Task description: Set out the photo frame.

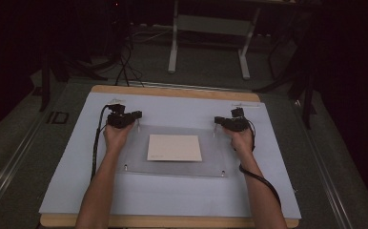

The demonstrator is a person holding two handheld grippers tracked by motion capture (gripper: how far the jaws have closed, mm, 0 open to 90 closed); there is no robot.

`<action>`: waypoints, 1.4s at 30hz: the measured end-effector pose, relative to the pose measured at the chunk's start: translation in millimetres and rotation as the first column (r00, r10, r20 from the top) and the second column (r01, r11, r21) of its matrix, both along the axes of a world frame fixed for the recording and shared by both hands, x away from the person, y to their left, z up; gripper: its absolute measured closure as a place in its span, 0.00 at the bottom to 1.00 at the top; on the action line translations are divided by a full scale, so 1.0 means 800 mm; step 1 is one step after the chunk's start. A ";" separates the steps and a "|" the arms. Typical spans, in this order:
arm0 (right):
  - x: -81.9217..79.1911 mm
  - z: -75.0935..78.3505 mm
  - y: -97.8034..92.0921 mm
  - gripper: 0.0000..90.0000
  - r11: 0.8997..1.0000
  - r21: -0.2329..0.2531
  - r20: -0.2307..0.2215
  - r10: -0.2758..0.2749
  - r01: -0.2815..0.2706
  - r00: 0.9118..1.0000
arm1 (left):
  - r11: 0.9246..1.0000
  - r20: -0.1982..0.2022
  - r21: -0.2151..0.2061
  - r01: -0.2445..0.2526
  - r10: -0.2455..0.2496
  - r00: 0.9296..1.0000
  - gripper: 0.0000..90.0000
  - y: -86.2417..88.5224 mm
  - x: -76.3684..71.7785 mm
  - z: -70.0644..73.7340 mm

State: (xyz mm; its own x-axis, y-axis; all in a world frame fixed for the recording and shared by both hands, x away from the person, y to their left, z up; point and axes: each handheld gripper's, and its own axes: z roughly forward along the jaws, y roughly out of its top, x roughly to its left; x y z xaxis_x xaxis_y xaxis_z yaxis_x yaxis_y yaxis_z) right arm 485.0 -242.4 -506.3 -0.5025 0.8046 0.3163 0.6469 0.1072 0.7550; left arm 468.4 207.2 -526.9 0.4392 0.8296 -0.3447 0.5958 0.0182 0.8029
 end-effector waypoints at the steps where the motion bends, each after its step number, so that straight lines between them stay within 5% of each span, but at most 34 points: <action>1: 0.002 0.000 0.000 0.94 1.000 0.001 -0.005 0.000 0.000 1.000 | 1.000 -0.003 -0.012 -0.003 0.003 1.000 0.93 0.000 0.002 -0.001; 9: 0.013 -0.001 -0.003 0.93 0.999 0.040 -0.047 -0.019 0.021 0.999 | 0.998 -0.032 -0.065 -0.015 0.013 0.999 0.94 0.002 0.016 -0.007; 16: -0.003 0.021 -0.005 0.86 0.999 -0.028 -0.001 -0.030 0.030 1.000 | 0.998 -0.045 -0.064 -0.010 0.007 0.999 0.94 0.002 0.021 -0.007; 24: -0.041 0.051 0.000 0.84 0.995 0.001 0.029 0.096 -0.096 0.995 | 0.997 -0.043 -0.071 0.004 -0.008 0.999 0.94 0.004 0.022 -0.008; 34: -0.081 0.068 0.024 0.83 0.967 -0.014 0.038 0.254 -0.254 0.966 | 0.998 -0.042 -0.067 -0.005 0.002 0.999 0.95 0.002 0.022 -0.008; 37: -0.103 0.084 0.032 0.83 0.951 -0.010 0.051 0.310 -0.310 0.949 | 0.997 -0.044 -0.071 -0.013 0.010 0.999 0.94 0.002 0.022 -0.009; 42: -0.130 0.103 0.041 0.88 0.935 -0.004 0.060 0.354 -0.354 0.933 | 0.997 -0.046 -0.069 -0.028 0.025 0.999 0.95 0.000 0.022 -0.009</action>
State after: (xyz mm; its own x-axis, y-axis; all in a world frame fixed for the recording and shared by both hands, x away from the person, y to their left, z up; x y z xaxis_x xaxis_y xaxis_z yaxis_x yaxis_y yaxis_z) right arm 381.2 -209.3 -424.1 -0.7724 0.5689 0.2823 0.5222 0.3159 0.7921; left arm 486.1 206.9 -534.1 0.4002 0.8141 -0.4207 0.6297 0.0893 0.7717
